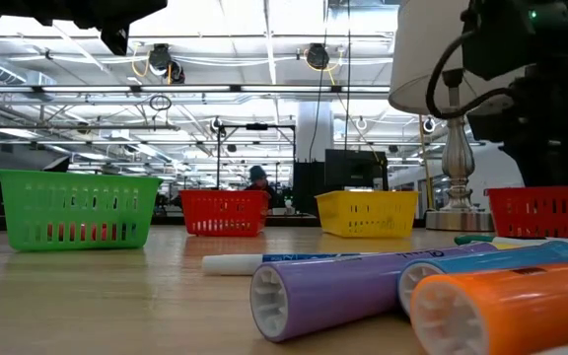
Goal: Pick & Place Markers
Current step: Put the left black highlighter into the right red bin, then put the yellow pen into the yellow bin
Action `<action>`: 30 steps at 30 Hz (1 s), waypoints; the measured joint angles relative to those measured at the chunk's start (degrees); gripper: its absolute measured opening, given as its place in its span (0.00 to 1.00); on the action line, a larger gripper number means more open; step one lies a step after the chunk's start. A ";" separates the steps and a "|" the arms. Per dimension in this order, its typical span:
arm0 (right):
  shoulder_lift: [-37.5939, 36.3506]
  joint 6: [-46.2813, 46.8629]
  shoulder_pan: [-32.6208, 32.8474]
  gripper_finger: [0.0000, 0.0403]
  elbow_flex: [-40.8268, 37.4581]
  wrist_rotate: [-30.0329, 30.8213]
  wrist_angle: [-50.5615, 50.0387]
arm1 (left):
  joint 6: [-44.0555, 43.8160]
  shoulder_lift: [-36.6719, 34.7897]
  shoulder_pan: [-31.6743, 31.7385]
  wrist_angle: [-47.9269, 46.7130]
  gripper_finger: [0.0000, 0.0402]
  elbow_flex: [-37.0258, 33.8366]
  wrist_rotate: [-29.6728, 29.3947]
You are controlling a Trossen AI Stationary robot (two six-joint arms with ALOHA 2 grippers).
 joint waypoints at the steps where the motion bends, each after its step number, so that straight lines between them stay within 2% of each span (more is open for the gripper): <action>1: -0.30 0.31 0.00 0.29 0.22 -0.01 -0.03 | 0.09 0.00 0.00 0.04 0.01 0.00 0.00; 5: -2.34 2.88 0.00 0.33 1.76 1.41 -0.95 | -0.28 0.00 0.00 0.02 0.01 0.00 0.00; 11: -9.57 6.93 1.27 0.31 8.38 5.56 2.96 | -0.28 0.00 0.00 -0.02 0.01 0.00 0.00; 14: -15.01 5.29 4.40 0.29 11.32 7.44 13.43 | -0.18 0.00 0.00 -0.39 0.01 0.00 0.00; 18: -21.85 -0.50 11.93 0.27 10.28 10.64 35.19 | -0.17 -0.02 0.00 -0.44 0.01 0.00 0.00; 21: -25.19 -3.85 18.16 0.26 6.85 11.15 44.56 | -0.39 -0.01 0.00 -0.97 0.01 0.00 0.00; 24: -28.12 -9.38 25.26 0.23 0.17 21.17 52.51 | -0.65 -0.02 0.00 -1.99 0.01 0.00 0.02; 27: -32.41 -16.00 29.92 0.18 -9.27 31.38 66.57 | -0.74 0.00 0.01 -2.31 0.01 0.00 0.02; 30: -37.91 -22.10 30.60 0.09 -20.03 32.63 81.10 | -0.74 -0.02 0.00 -2.53 0.01 0.00 0.03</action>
